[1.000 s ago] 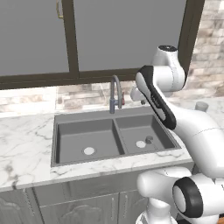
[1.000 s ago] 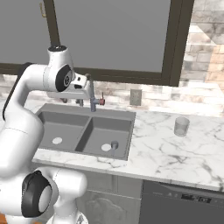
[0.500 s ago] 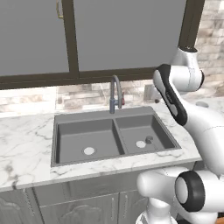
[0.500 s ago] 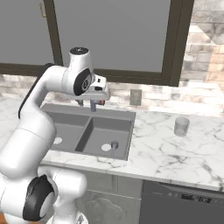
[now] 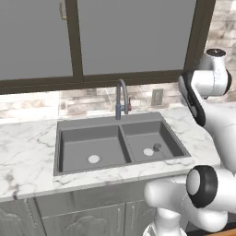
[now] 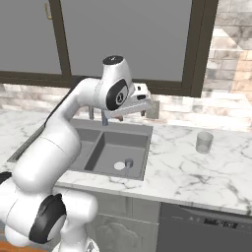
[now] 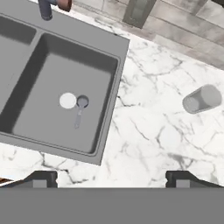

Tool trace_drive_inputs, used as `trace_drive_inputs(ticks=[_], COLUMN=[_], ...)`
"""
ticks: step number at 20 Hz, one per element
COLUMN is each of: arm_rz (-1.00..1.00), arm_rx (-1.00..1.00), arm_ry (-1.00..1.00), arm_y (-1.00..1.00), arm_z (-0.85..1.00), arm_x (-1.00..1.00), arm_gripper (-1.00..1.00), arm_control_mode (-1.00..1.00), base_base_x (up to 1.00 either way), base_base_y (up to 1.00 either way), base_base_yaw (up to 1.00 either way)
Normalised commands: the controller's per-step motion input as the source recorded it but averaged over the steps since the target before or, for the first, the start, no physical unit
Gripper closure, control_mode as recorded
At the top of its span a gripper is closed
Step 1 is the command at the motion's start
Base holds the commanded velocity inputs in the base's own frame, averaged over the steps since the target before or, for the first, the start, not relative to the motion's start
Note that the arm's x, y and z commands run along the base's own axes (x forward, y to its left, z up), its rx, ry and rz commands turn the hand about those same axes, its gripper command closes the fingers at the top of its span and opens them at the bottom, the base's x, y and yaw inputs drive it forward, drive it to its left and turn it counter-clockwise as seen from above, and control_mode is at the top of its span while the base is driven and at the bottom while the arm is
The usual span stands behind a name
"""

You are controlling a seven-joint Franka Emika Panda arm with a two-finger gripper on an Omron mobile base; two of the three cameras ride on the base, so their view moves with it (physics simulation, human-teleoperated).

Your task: Move any existing items from the left basin to the right basin for drying. Then move the glass cup from the counter to the left basin of the sink for washing.

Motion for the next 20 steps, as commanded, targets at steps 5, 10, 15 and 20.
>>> trace_drive_inputs(ticks=[5, 10, 15, 20], arm_rz=[0.00, -0.08, -0.16, -0.09], arm_rx=[-0.23, -0.15, -0.07, 0.00], arm_ry=[0.00, 0.01, 0.01, 0.02], arm_y=[-0.85, -0.73, -0.38, -0.15], arm_z=[-0.11, -0.19, -0.19, -0.09], arm_x=[0.08, 0.16, 0.33, 0.45], arm_gripper=[-1.00, -1.00, -1.00, -1.00], arm_control_mode=[-1.00, -1.00, -1.00, -1.00], base_base_x=[0.00, 0.00, 0.00, 0.00], base_base_y=[0.00, 0.00, 0.00, 0.00], base_base_yaw=[0.00, 0.00, 0.00, 0.00])
